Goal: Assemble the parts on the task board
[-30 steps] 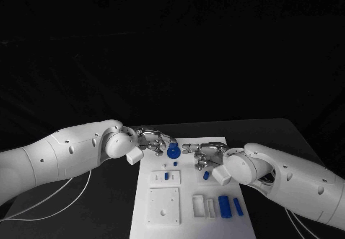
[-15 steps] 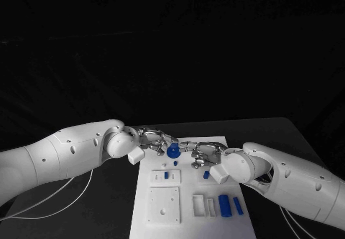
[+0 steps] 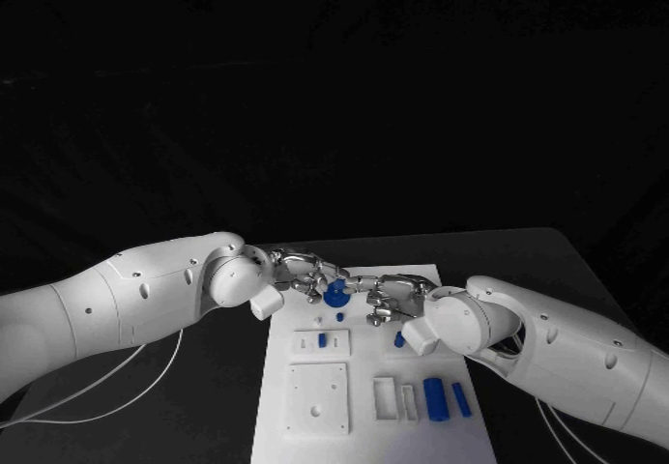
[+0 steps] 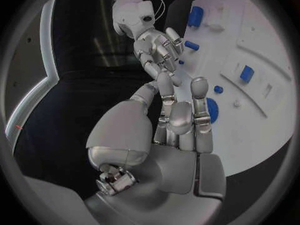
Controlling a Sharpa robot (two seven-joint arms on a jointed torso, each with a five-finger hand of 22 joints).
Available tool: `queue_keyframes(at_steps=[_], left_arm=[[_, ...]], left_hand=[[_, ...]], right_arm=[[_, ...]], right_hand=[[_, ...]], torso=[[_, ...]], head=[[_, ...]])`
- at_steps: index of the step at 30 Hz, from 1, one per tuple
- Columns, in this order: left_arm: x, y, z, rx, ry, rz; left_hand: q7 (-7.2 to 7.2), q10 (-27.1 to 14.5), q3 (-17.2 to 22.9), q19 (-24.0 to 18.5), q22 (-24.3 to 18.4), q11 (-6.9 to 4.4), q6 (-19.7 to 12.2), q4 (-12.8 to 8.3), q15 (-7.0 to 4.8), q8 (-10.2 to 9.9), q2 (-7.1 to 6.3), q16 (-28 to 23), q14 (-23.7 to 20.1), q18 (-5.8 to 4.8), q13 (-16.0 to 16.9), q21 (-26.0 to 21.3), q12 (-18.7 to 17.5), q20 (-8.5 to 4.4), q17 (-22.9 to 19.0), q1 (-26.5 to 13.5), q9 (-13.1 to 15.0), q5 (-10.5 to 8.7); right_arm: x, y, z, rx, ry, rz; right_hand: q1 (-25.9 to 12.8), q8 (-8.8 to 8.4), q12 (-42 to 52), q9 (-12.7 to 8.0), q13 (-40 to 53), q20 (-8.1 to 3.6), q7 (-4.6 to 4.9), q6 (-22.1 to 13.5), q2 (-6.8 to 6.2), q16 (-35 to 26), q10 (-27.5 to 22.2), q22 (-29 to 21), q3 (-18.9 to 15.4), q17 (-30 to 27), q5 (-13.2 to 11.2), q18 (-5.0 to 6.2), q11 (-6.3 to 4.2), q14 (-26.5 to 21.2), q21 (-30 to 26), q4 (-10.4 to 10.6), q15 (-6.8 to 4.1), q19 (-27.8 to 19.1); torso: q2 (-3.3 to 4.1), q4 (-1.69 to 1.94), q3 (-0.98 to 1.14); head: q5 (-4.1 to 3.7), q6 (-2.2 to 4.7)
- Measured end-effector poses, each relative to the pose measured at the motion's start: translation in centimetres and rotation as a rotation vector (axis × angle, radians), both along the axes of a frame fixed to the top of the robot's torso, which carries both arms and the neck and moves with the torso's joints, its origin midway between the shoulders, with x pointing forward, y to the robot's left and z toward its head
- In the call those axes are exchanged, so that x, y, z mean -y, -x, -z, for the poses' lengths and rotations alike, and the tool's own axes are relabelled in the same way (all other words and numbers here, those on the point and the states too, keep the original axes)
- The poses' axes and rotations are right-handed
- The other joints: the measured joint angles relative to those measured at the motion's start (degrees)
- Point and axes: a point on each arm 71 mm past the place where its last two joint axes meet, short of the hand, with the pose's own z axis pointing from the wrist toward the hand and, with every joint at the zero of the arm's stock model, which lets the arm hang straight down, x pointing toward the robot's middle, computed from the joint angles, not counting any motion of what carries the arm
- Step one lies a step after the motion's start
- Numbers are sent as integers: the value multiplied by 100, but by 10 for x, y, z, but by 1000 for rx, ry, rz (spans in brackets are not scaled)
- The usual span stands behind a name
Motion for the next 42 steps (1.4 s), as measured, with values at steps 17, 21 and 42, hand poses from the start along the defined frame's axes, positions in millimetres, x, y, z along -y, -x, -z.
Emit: queue_keyframes(at_steps=[17,21,42], left_arm=[[-1,0,1,3,-10,9],[0,0,1,3,-13,13],[1,-1,0,5,-15,21]], left_hand=[[-15,0,1,0,4,0,-15,-2,0,-6,0,0,0,0,2,0,0,0,0,0,8,-23],[-14,14,7,0,3,-14,-14,-7,0,-19,0,-23,0,0,10,0,0,0,0,0,7,-24],[-10,14,0,-1,2,-14,-10,-31,0,-1,0,-23,0,0,9,0,0,0,0,1,6,0]], right_arm=[[-3,-1,-1,14,-7,-8],[-4,-1,-2,19,-11,-9],[-4,-2,-1,39,-21,-3]], right_hand=[[-47,0,0,-1,37,0,-31,32,48,0,0,52,339,3,-45,-1,0,-1,0,-295,1,0],[-46,0,0,-1,52,1,-38,102,46,0,0,76,496,13,-135,0,1,-1,0,-354,1,0],[6,-51,24,14,98,-42,-101,496,249,0,54,200,2230,55,-1600,-44,-10,0,35,-441,1,0]], torso=[[0,1,2],[-1,1,3],[-2,2,-2]], head=[[-1,1],[3,1],[0,2]])
